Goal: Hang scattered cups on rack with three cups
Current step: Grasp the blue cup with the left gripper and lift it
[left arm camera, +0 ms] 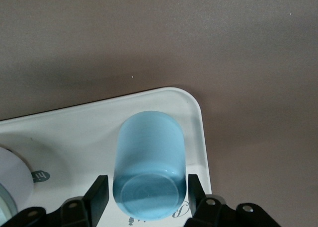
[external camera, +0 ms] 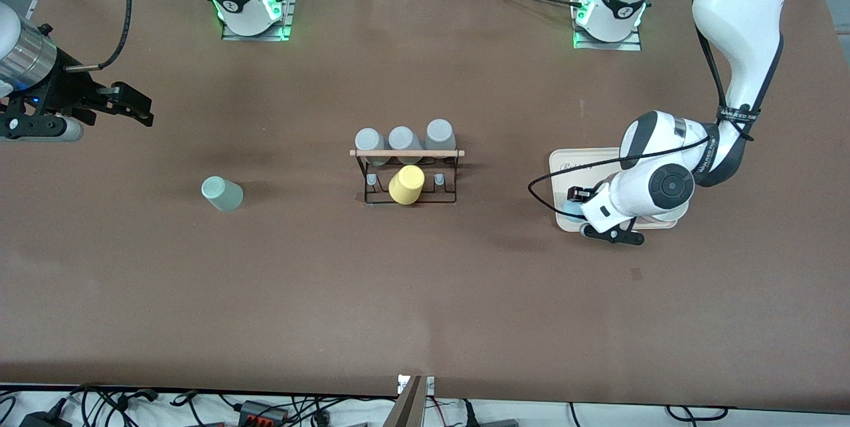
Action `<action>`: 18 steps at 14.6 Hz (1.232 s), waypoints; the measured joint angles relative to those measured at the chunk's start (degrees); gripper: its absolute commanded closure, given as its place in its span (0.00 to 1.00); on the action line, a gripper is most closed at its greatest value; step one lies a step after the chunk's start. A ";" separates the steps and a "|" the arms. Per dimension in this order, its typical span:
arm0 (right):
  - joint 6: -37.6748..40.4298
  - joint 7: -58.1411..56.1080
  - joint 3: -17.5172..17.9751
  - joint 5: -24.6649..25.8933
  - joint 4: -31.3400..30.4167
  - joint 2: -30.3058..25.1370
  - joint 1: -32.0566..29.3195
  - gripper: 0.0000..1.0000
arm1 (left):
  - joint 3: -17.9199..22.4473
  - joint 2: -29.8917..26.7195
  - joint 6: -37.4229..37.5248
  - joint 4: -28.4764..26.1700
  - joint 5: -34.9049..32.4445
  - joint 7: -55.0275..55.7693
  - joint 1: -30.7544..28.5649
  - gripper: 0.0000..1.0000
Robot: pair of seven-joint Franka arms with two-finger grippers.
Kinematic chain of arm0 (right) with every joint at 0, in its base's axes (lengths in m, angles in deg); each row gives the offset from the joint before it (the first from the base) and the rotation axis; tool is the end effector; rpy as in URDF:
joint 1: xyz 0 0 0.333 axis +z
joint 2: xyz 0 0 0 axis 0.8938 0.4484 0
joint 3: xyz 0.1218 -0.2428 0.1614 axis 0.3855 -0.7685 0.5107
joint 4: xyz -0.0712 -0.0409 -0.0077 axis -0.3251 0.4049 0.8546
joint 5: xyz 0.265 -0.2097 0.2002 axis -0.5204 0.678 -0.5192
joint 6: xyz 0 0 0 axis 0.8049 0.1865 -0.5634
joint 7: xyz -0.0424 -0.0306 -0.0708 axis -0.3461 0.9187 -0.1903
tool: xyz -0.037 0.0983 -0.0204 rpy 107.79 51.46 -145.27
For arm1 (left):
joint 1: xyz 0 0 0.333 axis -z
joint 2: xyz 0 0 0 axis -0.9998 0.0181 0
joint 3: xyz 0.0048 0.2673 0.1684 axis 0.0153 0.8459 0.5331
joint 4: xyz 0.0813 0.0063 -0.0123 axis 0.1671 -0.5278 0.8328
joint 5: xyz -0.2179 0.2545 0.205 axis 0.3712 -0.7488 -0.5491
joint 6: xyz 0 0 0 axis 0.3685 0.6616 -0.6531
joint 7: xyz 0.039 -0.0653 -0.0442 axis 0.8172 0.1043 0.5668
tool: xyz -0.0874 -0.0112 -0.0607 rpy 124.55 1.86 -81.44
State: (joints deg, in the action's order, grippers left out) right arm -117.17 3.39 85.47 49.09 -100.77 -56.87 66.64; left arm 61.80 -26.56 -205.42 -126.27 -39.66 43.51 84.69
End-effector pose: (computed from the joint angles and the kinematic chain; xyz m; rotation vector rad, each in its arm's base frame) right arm 0.5661 0.0476 0.5913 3.1218 -0.0133 -0.0601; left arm 0.6136 -0.1327 0.2393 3.0751 -0.2059 -0.3538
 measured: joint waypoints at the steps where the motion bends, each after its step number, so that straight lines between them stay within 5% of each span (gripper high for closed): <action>1: -0.17 0.14 0.00 -0.08 0.00 0.00 0.00 0.00 | 0.00 -0.01 -0.01 0.01 0.00 0.02 0.03 0.70; 7: -1.74 0.46 -0.30 -0.55 0.07 0.00 -0.09 0.00 | -0.02 -0.30 1.05 1.13 0.00 0.03 0.16 0.89; 9: -1.80 0.46 -0.30 -0.59 0.12 0.00 -0.08 0.00 | -0.77 -1.08 8.58 5.26 0.00 0.03 0.05 0.90; 13: -1.84 0.46 -0.29 -0.63 0.15 -0.01 -0.07 0.00 | -4.45 -4.88 35.05 21.80 3.99 0.75 -0.23 0.92; 18: -1.75 0.46 -0.27 -0.64 0.14 0.15 -0.06 0.00 | -4.50 -8.37 40.82 28.72 19.49 0.77 -3.28 0.98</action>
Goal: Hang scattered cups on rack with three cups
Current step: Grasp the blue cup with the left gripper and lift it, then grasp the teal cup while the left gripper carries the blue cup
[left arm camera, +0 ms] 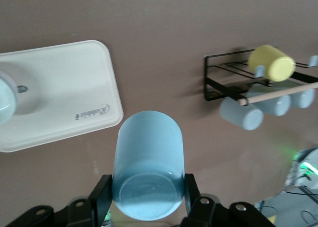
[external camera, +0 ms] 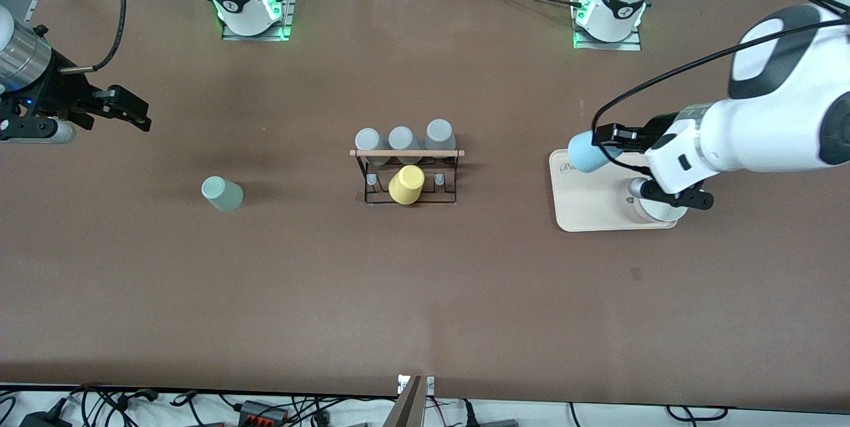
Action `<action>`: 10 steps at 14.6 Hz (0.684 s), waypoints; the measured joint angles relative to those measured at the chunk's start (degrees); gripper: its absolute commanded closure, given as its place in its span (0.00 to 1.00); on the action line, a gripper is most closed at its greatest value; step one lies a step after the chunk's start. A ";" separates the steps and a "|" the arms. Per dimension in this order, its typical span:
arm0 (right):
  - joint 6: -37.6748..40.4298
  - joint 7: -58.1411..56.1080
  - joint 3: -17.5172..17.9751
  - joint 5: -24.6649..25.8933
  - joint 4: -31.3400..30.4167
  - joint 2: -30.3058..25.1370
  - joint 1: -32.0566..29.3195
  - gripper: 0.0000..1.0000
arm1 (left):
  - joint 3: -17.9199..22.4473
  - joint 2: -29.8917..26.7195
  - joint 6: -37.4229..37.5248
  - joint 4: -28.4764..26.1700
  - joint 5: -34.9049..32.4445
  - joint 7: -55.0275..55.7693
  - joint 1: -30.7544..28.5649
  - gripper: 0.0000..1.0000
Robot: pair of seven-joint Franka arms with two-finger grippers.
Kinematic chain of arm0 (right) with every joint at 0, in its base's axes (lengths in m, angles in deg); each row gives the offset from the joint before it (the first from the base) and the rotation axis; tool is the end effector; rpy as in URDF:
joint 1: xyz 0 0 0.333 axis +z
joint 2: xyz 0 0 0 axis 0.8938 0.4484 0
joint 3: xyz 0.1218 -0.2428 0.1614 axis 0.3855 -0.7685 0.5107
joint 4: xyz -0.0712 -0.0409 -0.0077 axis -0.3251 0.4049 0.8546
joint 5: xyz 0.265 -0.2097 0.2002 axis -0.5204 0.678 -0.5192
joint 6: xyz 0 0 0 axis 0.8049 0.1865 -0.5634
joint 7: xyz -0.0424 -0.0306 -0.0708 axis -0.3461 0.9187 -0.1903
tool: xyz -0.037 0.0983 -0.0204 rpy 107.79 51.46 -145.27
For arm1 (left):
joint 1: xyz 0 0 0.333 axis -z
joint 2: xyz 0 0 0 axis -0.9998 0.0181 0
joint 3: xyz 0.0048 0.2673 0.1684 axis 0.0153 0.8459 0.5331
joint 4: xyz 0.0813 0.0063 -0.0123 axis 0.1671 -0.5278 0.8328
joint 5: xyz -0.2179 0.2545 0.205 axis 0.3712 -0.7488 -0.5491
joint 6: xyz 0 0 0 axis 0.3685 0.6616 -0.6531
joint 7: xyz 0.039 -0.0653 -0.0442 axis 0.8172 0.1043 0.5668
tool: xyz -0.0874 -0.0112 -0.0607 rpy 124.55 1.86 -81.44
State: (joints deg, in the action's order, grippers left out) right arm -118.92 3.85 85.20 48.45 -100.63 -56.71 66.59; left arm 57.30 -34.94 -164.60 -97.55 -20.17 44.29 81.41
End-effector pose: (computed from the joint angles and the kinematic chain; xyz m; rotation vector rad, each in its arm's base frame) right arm 0.5704 0.0460 0.5935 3.1359 -0.0354 -0.0148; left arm 0.6193 -0.1478 0.5189 2.7712 -0.1496 -0.4974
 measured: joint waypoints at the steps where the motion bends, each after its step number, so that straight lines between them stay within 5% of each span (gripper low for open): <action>1: 0.06 0.00 -0.01 0.00 -0.05 0.12 -0.01 0.00 | -0.06 0.16 0.01 0.00 0.85 0.01 0.23 0.99; 5: 0.23 0.00 -0.13 0.00 -0.33 1.80 -0.29 0.00 | -0.39 2.09 -1.54 -0.04 3.02 2.77 4.71 0.99; 10: -1.10 -0.14 -0.20 0.02 -0.75 6.43 -0.46 0.00 | -0.60 5.75 -13.73 -0.15 5.24 7.47 10.65 0.99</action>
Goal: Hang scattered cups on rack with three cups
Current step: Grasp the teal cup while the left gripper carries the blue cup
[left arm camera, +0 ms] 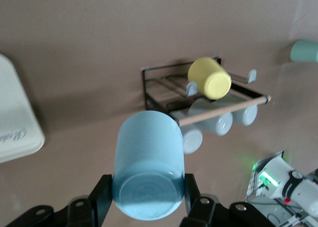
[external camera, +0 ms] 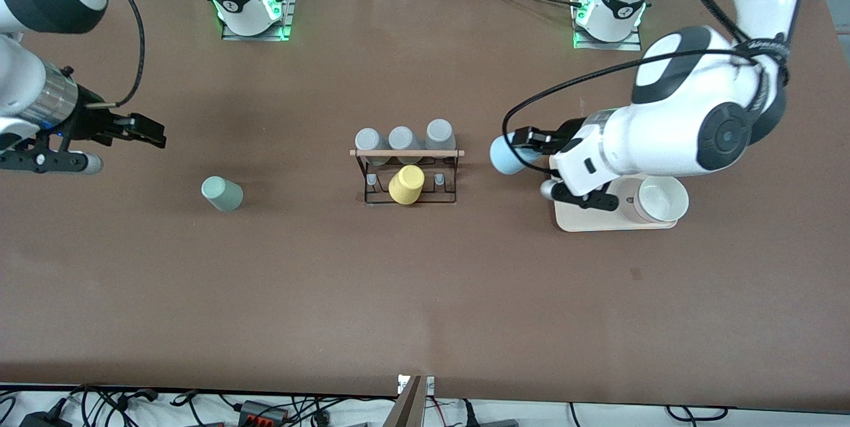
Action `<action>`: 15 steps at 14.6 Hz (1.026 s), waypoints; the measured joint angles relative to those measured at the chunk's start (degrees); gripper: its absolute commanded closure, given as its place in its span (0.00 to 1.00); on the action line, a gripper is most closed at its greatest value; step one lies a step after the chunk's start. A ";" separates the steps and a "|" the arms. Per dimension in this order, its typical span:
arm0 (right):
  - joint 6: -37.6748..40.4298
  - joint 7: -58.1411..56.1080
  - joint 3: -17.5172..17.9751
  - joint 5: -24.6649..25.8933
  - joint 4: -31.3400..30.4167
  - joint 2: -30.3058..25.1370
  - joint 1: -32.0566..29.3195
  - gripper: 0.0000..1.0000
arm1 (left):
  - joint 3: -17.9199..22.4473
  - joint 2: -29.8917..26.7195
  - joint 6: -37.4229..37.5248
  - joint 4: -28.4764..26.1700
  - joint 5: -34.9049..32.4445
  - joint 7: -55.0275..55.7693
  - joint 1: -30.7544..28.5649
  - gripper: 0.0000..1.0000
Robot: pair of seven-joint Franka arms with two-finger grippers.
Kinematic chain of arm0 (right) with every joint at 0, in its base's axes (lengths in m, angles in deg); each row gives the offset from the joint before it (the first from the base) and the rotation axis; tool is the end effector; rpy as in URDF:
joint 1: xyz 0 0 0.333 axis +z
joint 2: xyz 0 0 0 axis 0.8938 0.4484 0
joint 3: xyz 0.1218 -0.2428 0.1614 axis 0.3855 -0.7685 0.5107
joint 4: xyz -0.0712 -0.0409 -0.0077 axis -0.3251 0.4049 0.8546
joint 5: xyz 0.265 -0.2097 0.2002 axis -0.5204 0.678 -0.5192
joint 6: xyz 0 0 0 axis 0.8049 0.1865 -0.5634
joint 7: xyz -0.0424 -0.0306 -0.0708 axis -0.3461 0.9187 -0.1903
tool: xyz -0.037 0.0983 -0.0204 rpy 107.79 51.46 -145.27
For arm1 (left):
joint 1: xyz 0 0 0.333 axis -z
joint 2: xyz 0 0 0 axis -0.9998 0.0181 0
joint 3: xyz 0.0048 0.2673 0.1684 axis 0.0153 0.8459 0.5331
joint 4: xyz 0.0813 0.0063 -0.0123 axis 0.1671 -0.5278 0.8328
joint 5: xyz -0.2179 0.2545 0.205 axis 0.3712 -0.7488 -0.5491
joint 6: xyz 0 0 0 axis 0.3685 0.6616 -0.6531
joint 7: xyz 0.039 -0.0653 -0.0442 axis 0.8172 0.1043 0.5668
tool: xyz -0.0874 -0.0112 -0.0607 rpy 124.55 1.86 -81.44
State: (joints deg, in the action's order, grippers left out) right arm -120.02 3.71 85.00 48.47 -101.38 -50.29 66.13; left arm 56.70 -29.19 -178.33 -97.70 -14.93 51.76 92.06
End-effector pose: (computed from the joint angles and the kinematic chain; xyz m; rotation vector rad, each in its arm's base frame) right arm 0.5972 0.0407 0.5232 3.1235 -0.0488 -0.1801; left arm 0.6216 -0.2790 0.4747 2.6721 -0.1287 -0.4267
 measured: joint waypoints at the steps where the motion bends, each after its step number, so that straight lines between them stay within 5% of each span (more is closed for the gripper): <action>1: -1.18 -0.02 0.00 0.00 -0.28 1.41 0.00 0.00 | -0.02 0.83 -2.51 0.00 0.00 0.00 1.19 0.99; 15: -39.49 -1.96 -0.03 0.62 -26.41 9.81 -0.36 0.00 | 0.10 6.26 -12.24 -0.02 -4.17 0.18 8.21 0.97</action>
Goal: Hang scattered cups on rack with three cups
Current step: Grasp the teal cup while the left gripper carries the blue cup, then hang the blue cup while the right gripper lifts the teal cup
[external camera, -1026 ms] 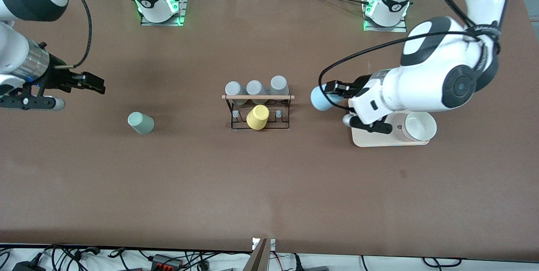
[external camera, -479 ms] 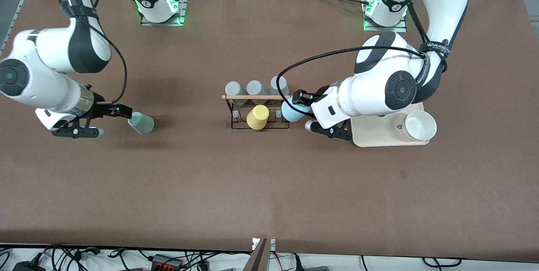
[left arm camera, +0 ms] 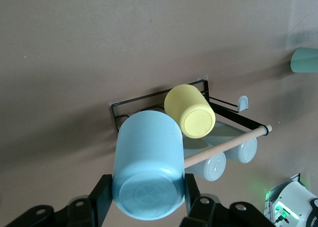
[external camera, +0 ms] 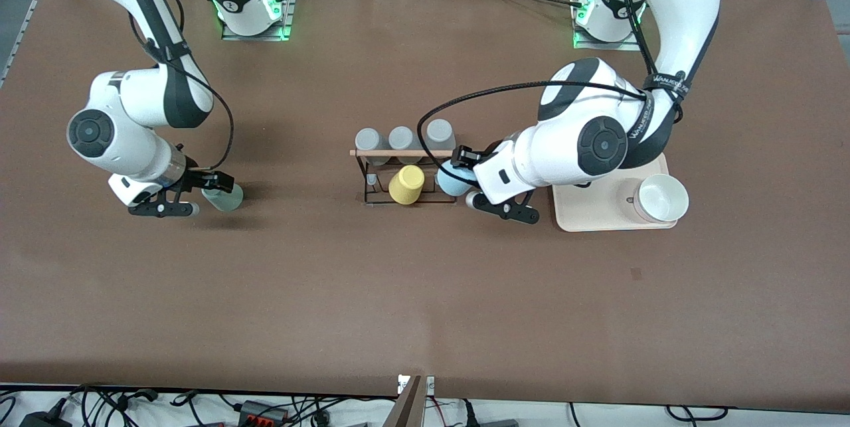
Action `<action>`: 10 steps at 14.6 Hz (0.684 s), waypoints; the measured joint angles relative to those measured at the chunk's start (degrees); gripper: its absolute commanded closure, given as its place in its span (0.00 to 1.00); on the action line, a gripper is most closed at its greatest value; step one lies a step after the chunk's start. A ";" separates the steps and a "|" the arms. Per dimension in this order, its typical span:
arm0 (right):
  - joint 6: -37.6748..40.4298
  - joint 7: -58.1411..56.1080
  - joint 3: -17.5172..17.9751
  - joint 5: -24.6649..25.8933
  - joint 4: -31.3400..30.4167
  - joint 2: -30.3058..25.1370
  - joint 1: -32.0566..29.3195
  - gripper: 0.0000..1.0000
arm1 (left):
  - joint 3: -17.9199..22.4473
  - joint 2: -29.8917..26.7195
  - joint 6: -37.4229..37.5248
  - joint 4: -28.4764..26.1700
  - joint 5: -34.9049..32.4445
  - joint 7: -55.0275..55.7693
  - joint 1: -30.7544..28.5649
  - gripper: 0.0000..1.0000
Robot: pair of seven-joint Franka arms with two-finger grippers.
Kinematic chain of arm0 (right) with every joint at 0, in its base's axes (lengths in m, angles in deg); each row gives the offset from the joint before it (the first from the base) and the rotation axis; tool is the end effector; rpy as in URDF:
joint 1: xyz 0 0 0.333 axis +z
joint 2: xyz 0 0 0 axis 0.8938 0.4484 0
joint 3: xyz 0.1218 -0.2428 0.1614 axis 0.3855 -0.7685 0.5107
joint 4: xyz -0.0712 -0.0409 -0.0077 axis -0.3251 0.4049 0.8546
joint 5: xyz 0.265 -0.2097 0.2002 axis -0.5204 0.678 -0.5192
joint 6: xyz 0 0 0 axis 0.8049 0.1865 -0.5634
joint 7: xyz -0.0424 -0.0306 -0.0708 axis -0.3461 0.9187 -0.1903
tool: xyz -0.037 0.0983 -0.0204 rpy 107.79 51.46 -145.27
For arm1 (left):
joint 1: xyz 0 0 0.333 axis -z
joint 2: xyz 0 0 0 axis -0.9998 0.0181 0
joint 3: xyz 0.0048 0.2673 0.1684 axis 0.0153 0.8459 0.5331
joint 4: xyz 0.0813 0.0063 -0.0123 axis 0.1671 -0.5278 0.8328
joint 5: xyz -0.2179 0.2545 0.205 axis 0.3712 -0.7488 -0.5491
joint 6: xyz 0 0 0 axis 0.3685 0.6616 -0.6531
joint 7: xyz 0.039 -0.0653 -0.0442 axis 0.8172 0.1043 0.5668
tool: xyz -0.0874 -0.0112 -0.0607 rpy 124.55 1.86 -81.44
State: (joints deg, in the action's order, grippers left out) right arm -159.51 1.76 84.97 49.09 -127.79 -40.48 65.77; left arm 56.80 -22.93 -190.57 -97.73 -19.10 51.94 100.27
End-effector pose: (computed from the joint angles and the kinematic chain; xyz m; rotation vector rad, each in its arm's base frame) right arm 0.5816 0.0366 0.2675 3.1316 0.0100 -0.0912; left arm 0.6159 -0.3656 0.4136 2.6997 -0.2334 -0.3115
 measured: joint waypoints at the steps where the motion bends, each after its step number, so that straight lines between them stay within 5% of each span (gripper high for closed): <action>1: -1.78 -0.60 -0.04 0.00 -1.04 0.47 -0.22 0.00 | 0.00 0.18 -0.38 0.00 -0.07 0.00 0.20 0.97; 7: -6.97 -1.98 -0.11 0.01 -4.16 2.02 -1.30 0.00 | -0.02 1.59 -1.06 -0.01 -4.62 -0.07 2.19 0.96; 10: -7.18 -2.04 -0.11 0.01 -4.41 2.00 -1.30 0.31 | -0.01 2.83 -2.92 -0.02 -5.59 -0.05 3.79 0.96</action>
State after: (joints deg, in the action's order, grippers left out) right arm -166.69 -0.29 84.86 49.10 -132.20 -38.49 64.47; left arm 56.79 -20.10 -193.48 -97.74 -24.70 51.89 104.06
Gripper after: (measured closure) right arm 0.062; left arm 0.374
